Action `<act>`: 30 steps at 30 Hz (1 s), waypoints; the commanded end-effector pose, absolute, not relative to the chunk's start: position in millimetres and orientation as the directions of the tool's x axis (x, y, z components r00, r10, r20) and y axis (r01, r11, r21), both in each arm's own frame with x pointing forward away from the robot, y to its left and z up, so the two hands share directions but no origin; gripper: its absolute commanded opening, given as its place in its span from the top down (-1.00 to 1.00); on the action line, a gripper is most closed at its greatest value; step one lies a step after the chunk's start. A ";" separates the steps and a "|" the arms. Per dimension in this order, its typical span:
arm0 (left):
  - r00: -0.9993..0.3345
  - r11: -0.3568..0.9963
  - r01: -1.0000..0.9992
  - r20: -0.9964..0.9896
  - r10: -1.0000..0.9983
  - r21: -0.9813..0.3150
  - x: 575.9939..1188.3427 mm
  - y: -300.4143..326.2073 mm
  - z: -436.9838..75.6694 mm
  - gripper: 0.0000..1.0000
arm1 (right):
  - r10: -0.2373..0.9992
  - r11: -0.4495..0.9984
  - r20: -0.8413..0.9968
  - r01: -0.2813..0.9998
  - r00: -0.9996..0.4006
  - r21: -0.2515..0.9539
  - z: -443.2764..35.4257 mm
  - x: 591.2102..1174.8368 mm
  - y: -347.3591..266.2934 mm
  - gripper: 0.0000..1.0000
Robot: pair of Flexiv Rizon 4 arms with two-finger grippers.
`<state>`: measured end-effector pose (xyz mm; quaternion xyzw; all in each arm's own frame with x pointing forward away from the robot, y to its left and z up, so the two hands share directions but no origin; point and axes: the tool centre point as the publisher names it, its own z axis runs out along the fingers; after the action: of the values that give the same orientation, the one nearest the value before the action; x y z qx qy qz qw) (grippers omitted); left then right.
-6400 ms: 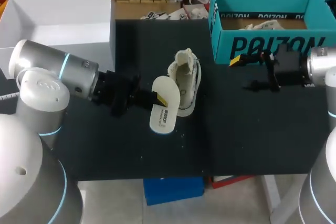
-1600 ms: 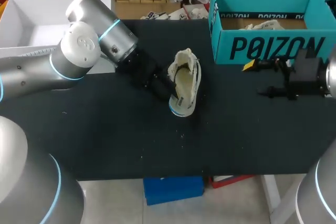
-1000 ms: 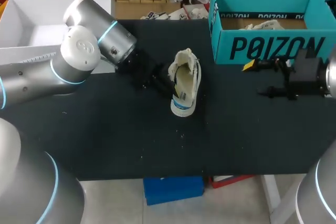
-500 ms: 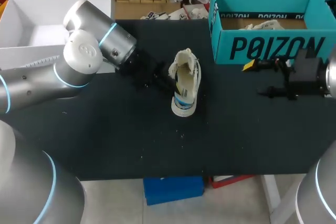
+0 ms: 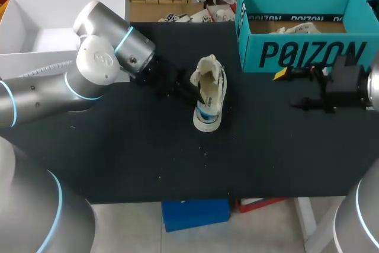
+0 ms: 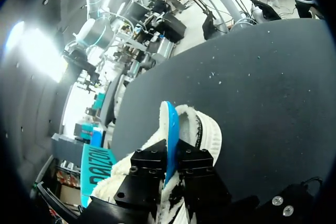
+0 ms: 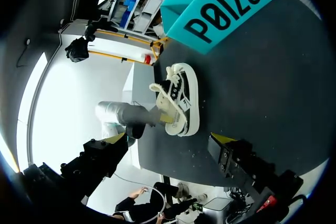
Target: Take the shoe out of the shoebox, open the shoe tongue, remove and reinsert the insole, then place the shoe into the shoebox
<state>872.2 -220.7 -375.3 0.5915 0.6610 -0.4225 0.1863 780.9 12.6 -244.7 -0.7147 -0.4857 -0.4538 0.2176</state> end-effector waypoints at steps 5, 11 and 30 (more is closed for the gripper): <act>-0.208 -0.071 0.948 -0.770 0.603 -0.312 860.1 -222.2 -359.6 -1.00 | 0.497 -0.434 0.859 0.892 0.118 0.129 -244.3 781.4 13.0 -1.00; -0.200 -0.104 0.940 -0.770 0.606 -0.326 844.3 -219.0 -355.1 -1.00 | 0.497 -0.434 0.859 0.892 0.118 0.129 -244.3 781.4 13.0 -1.00; -0.180 -0.119 0.933 -0.725 0.664 -0.340 836.4 -212.9 -360.7 0.56 | 0.497 -0.434 0.859 0.892 0.118 0.129 -244.3 781.4 13.0 -1.00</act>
<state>835.3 -211.5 -361.6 0.6184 0.6431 -0.4213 0.1628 780.9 12.6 -244.7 -0.7147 -0.4857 -0.4538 0.2176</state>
